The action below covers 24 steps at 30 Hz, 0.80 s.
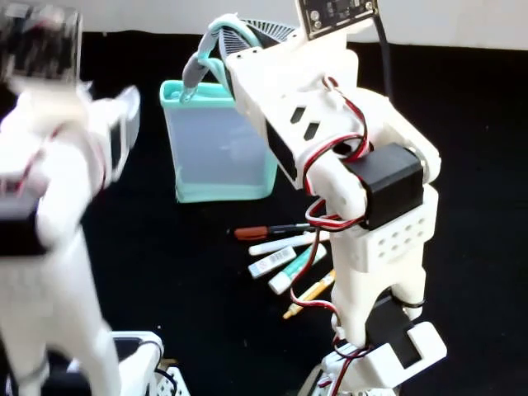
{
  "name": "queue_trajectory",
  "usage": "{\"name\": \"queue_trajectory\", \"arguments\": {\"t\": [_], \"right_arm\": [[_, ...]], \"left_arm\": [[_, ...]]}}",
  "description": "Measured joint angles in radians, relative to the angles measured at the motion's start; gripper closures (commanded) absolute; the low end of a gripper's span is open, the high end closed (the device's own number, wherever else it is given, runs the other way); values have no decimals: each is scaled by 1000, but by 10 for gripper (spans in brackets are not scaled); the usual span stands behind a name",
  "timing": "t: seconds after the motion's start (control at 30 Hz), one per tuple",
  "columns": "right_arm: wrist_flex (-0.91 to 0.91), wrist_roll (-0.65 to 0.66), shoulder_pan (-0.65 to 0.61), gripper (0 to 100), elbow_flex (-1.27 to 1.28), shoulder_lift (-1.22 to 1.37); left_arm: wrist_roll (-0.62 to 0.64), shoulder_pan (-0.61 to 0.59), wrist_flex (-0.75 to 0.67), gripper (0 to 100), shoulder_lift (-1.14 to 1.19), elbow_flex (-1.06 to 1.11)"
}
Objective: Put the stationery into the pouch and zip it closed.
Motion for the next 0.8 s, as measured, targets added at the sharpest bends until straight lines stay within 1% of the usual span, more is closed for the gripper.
{"name": "queue_trajectory", "arguments": {"t": [0.23, 0.43, 0.5, 0.8], "right_arm": [[0, 0, 0, 989, 20, 0], [0, 0, -2, 989, 101, 0], [0, 0, -2, 989, 103, 3], [0, 0, -2, 989, 107, 3]], "left_arm": [[0, 0, 135, 806, 345, -402], [0, 0, 258, 806, 559, -655], [0, 0, 265, 806, 585, -680], [0, 0, 269, 806, 591, -666]]}}
